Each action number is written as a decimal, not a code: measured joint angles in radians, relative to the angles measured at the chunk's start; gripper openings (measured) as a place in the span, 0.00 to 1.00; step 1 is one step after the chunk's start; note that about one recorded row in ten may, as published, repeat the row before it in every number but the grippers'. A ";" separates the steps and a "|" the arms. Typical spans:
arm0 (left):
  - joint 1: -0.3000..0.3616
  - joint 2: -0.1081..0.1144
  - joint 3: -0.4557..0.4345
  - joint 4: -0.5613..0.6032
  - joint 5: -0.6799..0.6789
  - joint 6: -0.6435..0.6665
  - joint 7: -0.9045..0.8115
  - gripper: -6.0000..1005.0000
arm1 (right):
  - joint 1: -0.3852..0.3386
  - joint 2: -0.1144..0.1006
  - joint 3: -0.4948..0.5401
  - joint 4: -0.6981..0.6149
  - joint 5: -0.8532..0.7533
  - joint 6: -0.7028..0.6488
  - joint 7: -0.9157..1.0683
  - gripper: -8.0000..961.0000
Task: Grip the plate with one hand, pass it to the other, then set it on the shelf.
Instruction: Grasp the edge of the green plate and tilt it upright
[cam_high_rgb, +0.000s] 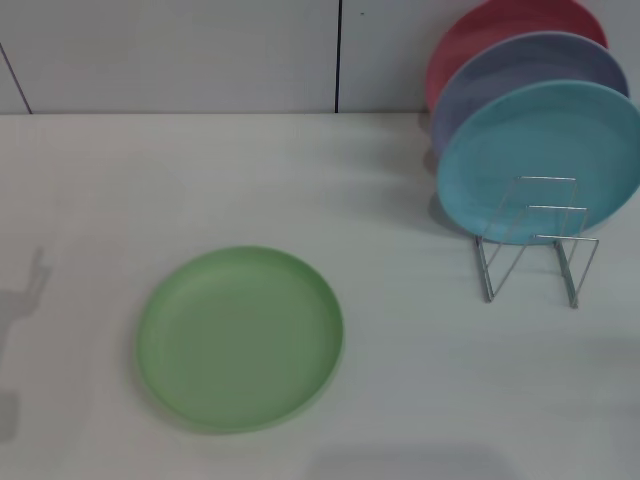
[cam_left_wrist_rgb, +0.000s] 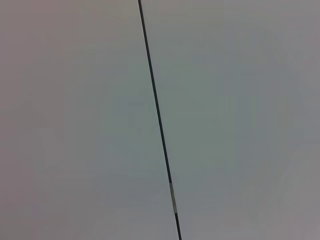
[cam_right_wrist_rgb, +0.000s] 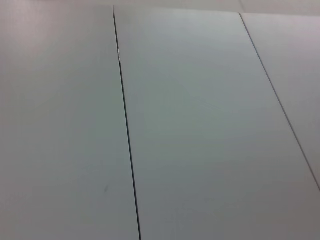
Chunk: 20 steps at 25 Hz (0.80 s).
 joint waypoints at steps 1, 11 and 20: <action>0.000 0.000 0.001 0.004 0.000 -0.001 0.000 0.86 | 0.003 -0.001 0.000 0.000 0.000 0.000 0.000 0.85; 0.035 -0.002 0.032 -0.007 0.005 0.053 0.000 0.86 | 0.050 -0.007 0.002 -0.010 0.002 0.025 0.006 0.85; 0.062 0.058 0.077 -0.289 0.015 -0.271 0.017 0.86 | 0.059 -0.009 0.001 -0.011 -0.026 0.053 0.009 0.85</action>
